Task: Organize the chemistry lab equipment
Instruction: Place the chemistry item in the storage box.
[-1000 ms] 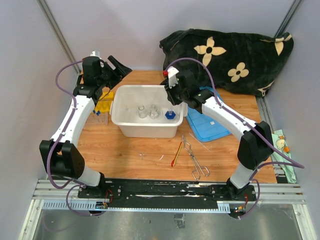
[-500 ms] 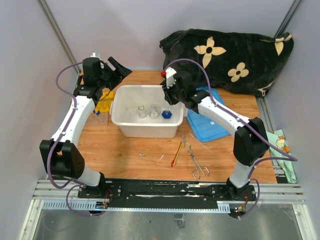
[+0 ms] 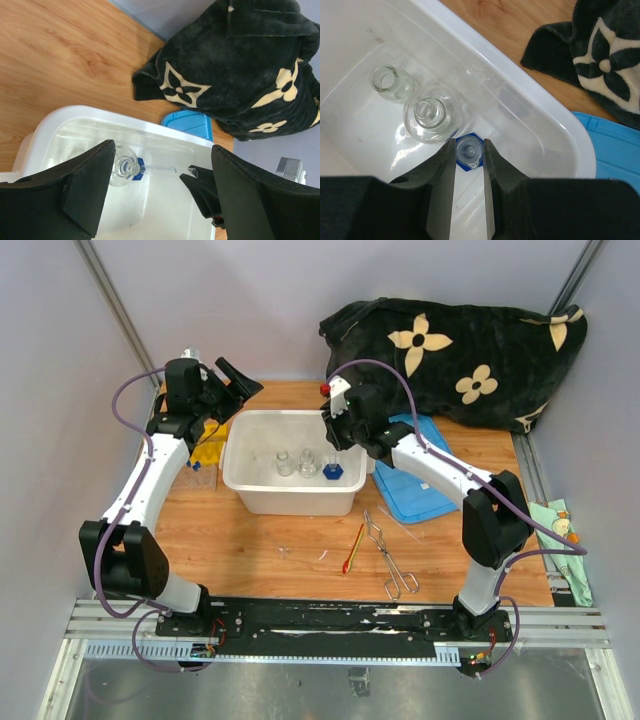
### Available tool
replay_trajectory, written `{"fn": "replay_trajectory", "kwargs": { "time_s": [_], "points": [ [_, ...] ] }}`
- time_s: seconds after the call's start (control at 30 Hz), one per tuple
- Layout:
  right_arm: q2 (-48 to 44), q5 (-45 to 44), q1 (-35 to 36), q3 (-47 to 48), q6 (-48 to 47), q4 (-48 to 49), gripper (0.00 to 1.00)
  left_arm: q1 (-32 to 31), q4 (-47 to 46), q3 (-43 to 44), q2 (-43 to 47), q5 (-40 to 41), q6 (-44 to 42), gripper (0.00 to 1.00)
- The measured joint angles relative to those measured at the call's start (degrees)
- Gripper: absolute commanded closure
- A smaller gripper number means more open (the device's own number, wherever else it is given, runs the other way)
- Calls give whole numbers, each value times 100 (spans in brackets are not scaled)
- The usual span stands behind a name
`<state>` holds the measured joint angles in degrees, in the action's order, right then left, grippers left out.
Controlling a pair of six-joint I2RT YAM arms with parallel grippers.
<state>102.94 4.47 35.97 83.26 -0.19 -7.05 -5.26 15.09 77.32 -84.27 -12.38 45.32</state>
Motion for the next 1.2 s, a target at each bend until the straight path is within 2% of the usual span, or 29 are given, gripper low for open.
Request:
{"fn": "replay_trajectory", "kwargs": {
  "time_s": [0.07,0.2,0.57,0.8,1.2],
  "points": [
    [4,-2,0,0,2,24,95,7,7,-39,24,-11,0,18],
    [4,-24,0,0,7,20,80,31,4,-98,55,-22,0,18],
    [4,-131,0,24,13,-31,68,33,-15,-160,55,-101,24,19],
    [4,-203,0,26,13,-247,64,35,-39,-219,57,-129,31,19],
    [-52,-199,0,26,13,-317,63,35,-70,-256,129,-151,68,19]
  ]
}}
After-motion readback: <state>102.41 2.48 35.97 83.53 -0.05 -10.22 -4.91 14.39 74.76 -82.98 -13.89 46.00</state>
